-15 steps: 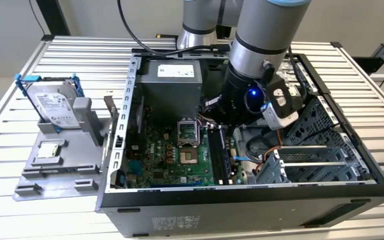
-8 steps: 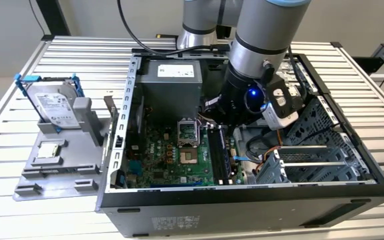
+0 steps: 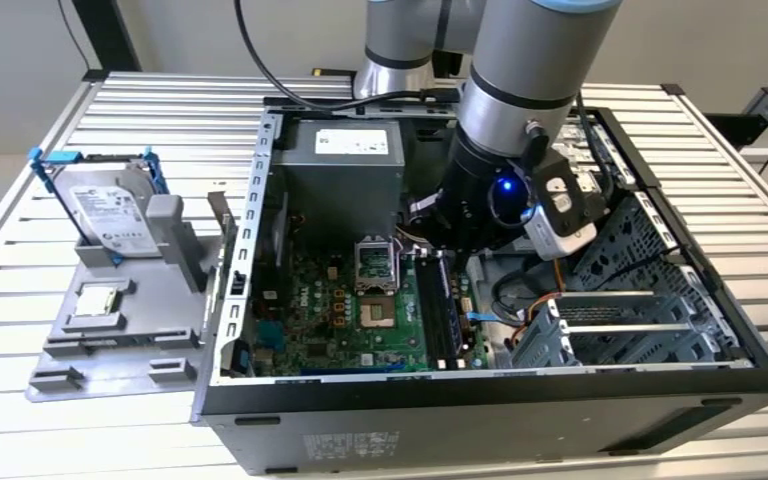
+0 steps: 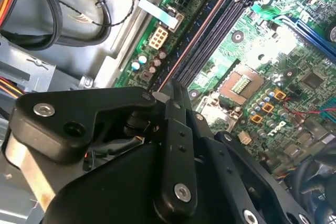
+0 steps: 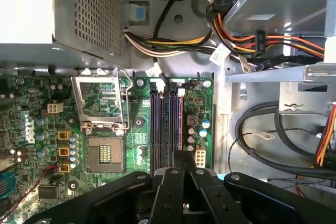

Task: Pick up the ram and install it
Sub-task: 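Press down the ram until it locks into place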

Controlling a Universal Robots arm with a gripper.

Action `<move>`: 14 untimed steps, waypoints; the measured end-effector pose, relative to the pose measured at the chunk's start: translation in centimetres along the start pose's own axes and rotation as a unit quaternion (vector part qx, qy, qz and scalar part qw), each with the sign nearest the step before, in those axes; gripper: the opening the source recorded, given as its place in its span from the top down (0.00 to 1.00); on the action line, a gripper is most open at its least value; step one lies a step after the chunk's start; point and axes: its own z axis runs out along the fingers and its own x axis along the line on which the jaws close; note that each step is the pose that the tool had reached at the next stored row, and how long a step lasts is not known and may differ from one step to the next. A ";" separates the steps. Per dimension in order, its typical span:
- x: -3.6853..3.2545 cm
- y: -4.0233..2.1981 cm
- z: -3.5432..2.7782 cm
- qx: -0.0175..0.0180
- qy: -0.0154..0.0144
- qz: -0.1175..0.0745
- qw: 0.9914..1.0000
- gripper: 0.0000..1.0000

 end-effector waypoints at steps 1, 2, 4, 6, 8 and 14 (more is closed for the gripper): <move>0.01 0.00 0.00 0.000 0.000 0.000 1.000 1.00; 0.01 0.00 0.00 0.000 0.000 0.000 1.000 1.00; 0.01 0.00 0.00 0.000 0.000 0.000 1.000 1.00; 0.02 0.00 0.00 0.000 0.000 0.000 1.000 1.00; 0.02 0.00 0.00 0.000 0.000 0.000 1.000 1.00; 0.03 0.00 0.00 0.000 0.000 -0.008 1.000 1.00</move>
